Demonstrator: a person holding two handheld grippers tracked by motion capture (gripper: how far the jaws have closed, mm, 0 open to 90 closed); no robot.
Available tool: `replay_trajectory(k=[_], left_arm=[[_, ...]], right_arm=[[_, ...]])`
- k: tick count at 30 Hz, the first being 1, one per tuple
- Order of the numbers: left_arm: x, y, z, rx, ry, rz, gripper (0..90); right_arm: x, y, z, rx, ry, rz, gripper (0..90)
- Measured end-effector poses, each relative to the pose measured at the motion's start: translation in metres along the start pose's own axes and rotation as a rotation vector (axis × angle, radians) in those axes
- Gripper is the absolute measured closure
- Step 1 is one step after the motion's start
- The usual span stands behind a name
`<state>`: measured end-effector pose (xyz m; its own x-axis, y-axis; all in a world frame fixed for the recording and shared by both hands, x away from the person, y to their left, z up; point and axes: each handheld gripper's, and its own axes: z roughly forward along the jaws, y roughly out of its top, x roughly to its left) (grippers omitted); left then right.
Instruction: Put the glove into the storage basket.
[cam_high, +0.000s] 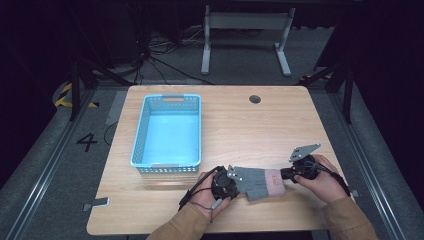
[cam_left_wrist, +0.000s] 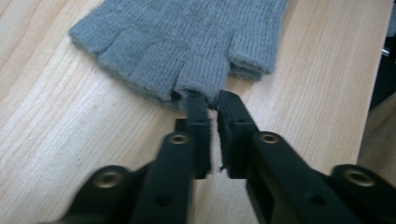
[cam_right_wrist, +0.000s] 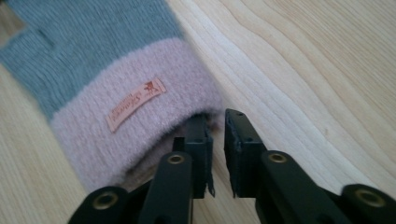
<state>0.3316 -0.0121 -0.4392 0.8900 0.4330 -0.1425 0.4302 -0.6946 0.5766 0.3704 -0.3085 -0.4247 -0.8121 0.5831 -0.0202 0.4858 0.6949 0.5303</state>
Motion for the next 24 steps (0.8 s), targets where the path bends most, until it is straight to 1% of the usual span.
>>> replay_trajectory(k=[2, 3, 4, 5, 6, 11, 15, 18, 20, 22, 24], left_arm=[[0.0, 0.0, -0.001, -0.005, 0.017, -0.007, 74.2], [0.001, 0.0, -0.003, 0.002, 0.022, -0.007, 70.7], [0.002, 0.0, -0.003, -0.002, 0.024, -0.007, 68.8], [0.002, 0.0, -0.004, -0.013, 0.025, -0.016, 67.0], [0.002, 0.0, -0.005, -0.016, 0.03, -0.019, 63.7], [0.0, 0.003, -0.011, -0.051, 0.027, -0.032, 58.9], [-0.002, 0.008, -0.015, -0.072, 0.036, -0.031, 54.2], [-0.004, 0.011, -0.016, -0.085, 0.041, -0.049, 49.0], [-0.005, 0.012, -0.015, -0.095, 0.045, -0.053, 46.3], [-0.006, 0.013, -0.015, -0.103, 0.055, -0.058, 43.6], [-0.007, 0.015, -0.015, -0.103, 0.054, -0.063, 42.8]], right_arm=[[-0.001, -0.001, -0.002, 0.007, -0.012, -0.01, 74.2], [-0.001, -0.001, -0.003, 0.01, -0.016, -0.014, 74.0], [-0.001, -0.002, -0.004, 0.011, -0.026, -0.016, 73.4], [-0.002, -0.002, -0.006, 0.01, -0.027, -0.019, 73.0], [-0.002, -0.002, -0.008, 0.012, -0.036, -0.018, 72.9], [-0.004, -0.003, -0.018, -0.008, -0.049, -0.006, 71.7], [-0.007, -0.005, -0.025, -0.033, -0.059, 0.021, 69.5], [-0.011, -0.009, -0.028, -0.054, -0.058, 0.072, 66.9], [-0.015, -0.013, -0.029, -0.068, -0.071, 0.1, 65.2], [-0.019, -0.017, -0.029, -0.093, -0.08, 0.153, 62.4], [-0.024, -0.022, -0.027, -0.12, -0.092, 0.203, 61.4]])
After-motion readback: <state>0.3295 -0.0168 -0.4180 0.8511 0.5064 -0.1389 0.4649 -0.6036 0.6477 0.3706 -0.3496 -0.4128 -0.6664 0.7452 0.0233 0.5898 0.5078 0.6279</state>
